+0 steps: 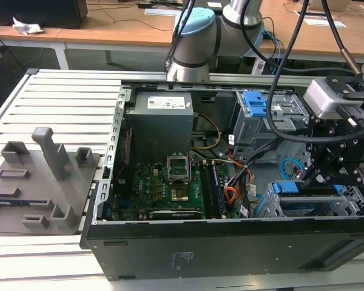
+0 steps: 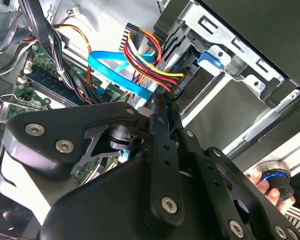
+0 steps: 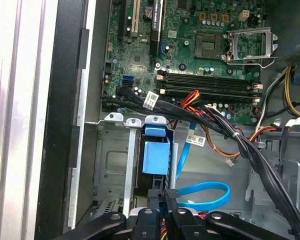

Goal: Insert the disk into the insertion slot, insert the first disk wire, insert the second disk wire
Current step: 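Insert the second disk wire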

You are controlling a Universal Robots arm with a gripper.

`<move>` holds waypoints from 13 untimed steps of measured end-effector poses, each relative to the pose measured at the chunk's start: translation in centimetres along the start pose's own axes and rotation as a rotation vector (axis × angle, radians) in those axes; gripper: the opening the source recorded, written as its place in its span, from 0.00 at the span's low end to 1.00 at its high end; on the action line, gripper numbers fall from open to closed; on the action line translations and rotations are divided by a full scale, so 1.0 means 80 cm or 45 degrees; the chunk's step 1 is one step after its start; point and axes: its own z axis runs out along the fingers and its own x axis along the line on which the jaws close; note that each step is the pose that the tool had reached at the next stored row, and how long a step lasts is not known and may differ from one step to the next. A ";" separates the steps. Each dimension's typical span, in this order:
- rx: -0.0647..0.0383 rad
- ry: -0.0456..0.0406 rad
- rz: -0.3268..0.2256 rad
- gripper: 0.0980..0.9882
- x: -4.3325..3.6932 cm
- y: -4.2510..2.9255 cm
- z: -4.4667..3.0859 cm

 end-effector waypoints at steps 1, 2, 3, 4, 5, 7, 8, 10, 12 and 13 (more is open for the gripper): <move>0.000 -0.001 0.000 0.09 0.000 0.0000 0.0006; 0.000 -0.001 0.000 0.09 0.000 -0.0001 0.0009; 0.000 0.000 0.000 0.16 0.000 0.0000 0.0008; 0.000 0.000 0.000 0.16 0.000 0.0000 0.0007; 0.000 0.000 0.000 0.16 0.000 0.0001 -0.0002; 0.000 0.000 0.000 0.16 0.000 0.0005 -0.0067; 0.000 0.002 0.000 0.16 0.000 0.0009 -0.0133; 0.000 0.003 0.000 0.16 0.000 0.0019 -0.0299; 0.000 0.003 0.000 0.16 0.000 0.0026 -0.0404; 0.000 0.003 0.000 0.16 0.000 0.0029 -0.0460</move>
